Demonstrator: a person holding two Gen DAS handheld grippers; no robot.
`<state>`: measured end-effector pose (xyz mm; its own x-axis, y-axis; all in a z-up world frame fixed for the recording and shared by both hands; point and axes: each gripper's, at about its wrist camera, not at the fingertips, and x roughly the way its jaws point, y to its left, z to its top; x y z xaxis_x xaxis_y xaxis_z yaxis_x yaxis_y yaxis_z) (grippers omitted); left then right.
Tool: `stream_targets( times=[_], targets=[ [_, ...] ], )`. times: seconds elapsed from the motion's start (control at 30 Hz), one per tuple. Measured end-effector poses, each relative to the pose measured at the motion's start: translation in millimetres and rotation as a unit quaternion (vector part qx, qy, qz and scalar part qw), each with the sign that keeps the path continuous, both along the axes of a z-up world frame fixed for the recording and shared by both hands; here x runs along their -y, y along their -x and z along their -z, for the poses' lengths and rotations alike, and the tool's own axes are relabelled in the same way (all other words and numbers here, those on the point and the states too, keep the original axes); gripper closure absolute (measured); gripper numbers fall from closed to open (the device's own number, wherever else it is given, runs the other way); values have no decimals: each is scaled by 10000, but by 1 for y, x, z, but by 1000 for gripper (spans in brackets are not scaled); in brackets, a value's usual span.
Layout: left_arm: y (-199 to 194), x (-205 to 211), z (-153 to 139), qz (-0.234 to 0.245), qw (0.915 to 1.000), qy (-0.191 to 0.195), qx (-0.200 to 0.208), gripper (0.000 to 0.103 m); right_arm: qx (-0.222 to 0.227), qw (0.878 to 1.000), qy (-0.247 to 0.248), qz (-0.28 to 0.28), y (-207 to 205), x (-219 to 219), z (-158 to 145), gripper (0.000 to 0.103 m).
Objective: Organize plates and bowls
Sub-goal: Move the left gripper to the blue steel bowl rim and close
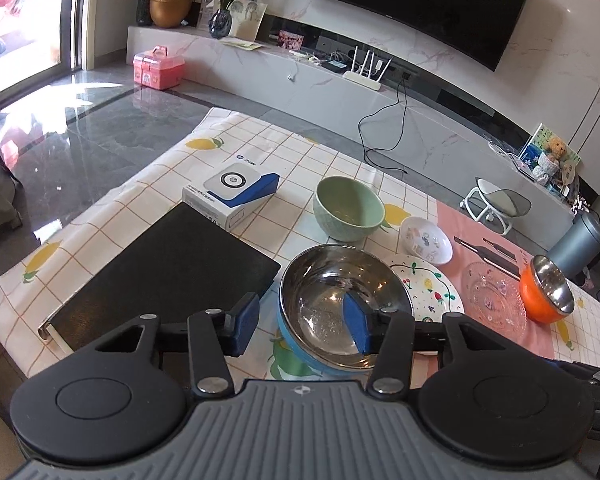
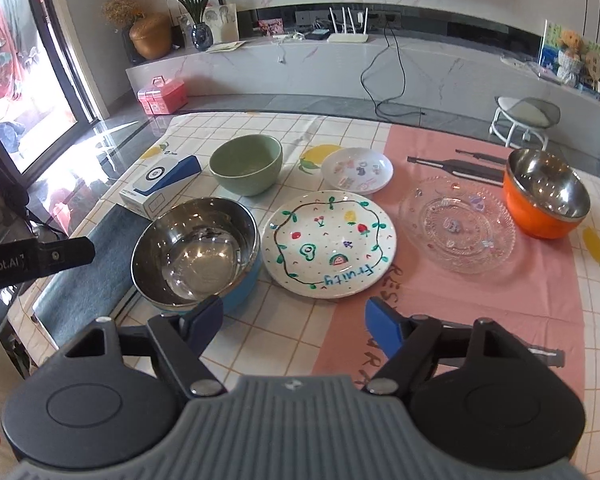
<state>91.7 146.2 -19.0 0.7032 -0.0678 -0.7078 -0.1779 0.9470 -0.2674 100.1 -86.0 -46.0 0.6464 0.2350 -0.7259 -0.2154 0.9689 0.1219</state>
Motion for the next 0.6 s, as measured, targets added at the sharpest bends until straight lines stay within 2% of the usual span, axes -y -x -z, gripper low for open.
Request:
stream_targets(
  times=[0.13, 0.3, 0.4, 0.47, 0.53, 0.6],
  targets=[
    [-20, -11, 11, -22, 9995, 263, -156, 46, -349, 9986, -397, 39, -30, -8, 5, 27],
    [-44, -19, 33, -53, 9964, 585, -613, 46, -760, 9955, -509, 258, -63, -17, 19, 47],
    [-52, -20, 46, -121, 9951, 533, -827, 46, -1018, 9933, -449, 300, -78, -24, 33, 57],
    [-56, -19, 53, -124, 9942, 491, -944, 46, -1125, 9923, -423, 305, -83, -27, 42, 59],
    [-59, -17, 59, -60, 9936, 473, -1024, 49, -1203, 9914, -423, 303, -86, -30, 48, 62],
    [-61, -12, 63, -8, 9932, 352, -1114, 64, -1240, 9908, -434, 320, -88, -30, 53, 63]
  ],
)
